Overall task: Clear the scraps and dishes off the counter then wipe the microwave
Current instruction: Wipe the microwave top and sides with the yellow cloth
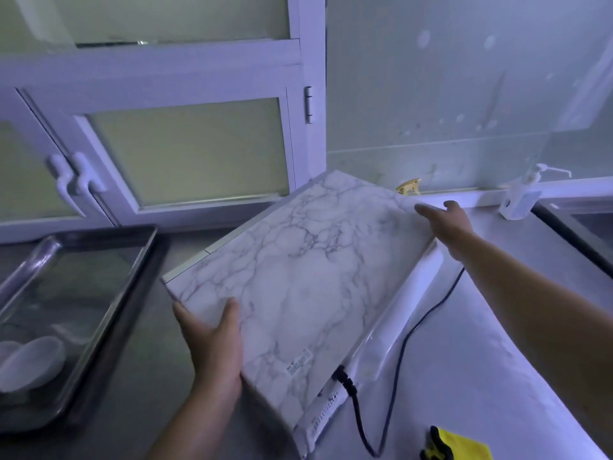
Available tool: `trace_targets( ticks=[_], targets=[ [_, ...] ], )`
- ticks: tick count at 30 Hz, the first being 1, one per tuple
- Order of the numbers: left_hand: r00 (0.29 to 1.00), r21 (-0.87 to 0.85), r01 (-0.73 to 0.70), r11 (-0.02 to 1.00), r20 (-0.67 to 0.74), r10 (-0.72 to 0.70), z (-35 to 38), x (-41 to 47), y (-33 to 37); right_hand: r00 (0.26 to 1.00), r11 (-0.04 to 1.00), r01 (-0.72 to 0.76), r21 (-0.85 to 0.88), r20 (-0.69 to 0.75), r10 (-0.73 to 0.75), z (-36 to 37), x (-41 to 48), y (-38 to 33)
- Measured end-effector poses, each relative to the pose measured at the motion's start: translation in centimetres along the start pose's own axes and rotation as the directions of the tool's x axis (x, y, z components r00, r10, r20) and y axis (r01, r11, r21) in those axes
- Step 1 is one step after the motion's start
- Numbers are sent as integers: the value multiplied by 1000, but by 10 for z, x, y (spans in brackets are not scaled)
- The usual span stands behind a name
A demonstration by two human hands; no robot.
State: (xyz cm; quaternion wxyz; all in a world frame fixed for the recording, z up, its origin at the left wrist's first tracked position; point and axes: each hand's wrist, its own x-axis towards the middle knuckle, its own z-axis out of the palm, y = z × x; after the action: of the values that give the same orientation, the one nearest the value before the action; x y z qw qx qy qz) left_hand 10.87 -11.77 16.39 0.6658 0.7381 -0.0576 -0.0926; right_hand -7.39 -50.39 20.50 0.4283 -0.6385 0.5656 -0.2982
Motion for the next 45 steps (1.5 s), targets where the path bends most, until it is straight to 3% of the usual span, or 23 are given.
trace_targets(
  ticks=[3,12,20,28,33,38,45],
  targets=[
    [999,18,-30,999,-17,30,2,1,1,997,980,6,200,-72,9,11,2,11],
    [998,41,-57,998,-2,57,0,12,-9,978,888,73,455,-208,27,39,3,21],
    [996,169,-68,983,73,56,-17,86,8,924,899,42,435,-359,130,61,-32,12],
    [929,309,-169,936,368,46,-32,245,26,774,935,1,355,-593,224,117,-93,-8],
    [865,213,-129,968,501,4,-20,306,32,700,933,-62,354,-651,293,143,-108,-19],
    [806,232,-216,948,591,38,-9,345,37,661,939,-117,324,-680,317,158,-113,-22],
    [792,219,-189,957,610,16,-6,362,37,628,947,-184,263,-710,319,167,-124,-27]
  ],
)
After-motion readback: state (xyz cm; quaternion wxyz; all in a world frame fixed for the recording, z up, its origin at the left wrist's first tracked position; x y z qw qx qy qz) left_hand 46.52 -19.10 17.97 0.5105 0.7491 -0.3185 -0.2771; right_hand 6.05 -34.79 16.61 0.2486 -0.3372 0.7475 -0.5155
